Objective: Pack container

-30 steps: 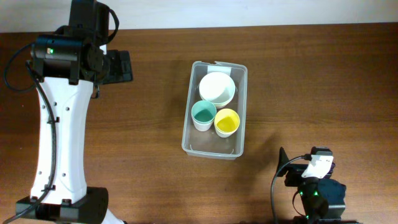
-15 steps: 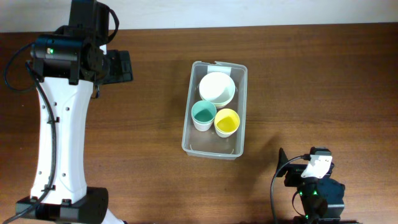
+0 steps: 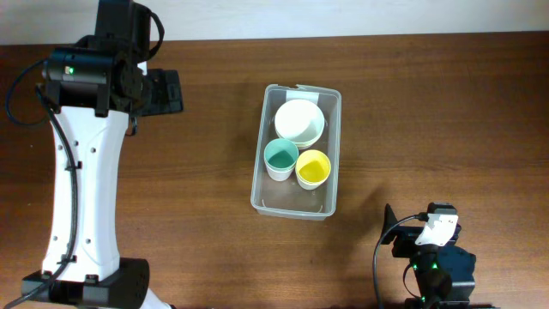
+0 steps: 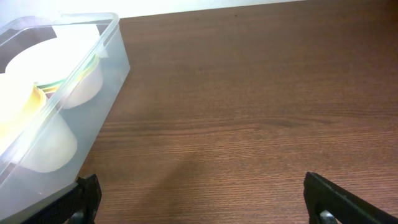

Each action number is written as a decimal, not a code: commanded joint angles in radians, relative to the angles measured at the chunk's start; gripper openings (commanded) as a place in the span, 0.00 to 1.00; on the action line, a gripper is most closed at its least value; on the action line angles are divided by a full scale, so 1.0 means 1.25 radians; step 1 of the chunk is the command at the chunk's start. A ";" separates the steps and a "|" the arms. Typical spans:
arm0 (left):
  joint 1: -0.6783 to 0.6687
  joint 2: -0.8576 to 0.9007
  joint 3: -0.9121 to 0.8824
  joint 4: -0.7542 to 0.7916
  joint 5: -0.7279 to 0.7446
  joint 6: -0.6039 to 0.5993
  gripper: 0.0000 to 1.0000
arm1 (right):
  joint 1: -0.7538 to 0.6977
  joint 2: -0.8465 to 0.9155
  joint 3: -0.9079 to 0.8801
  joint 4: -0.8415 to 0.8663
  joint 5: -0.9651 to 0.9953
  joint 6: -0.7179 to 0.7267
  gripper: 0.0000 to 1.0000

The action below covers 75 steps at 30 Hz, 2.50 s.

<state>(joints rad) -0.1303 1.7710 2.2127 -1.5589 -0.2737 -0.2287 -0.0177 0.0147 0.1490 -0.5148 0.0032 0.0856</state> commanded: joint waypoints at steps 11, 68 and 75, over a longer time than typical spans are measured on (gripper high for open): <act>0.002 -0.324 -0.345 0.424 0.013 0.123 1.00 | 0.003 -0.007 -0.006 0.003 0.007 -0.003 0.99; 0.092 -1.407 -1.684 0.965 0.186 0.142 1.00 | 0.003 -0.007 -0.006 0.003 0.007 -0.003 0.99; 0.092 -1.407 -1.684 0.965 0.186 0.142 1.00 | 0.003 -0.007 -0.006 0.003 0.007 -0.003 0.99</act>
<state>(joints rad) -0.0113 0.0219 0.1184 -0.3508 -0.0551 -0.0669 -0.0177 0.0147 0.1490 -0.5140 0.0032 0.0814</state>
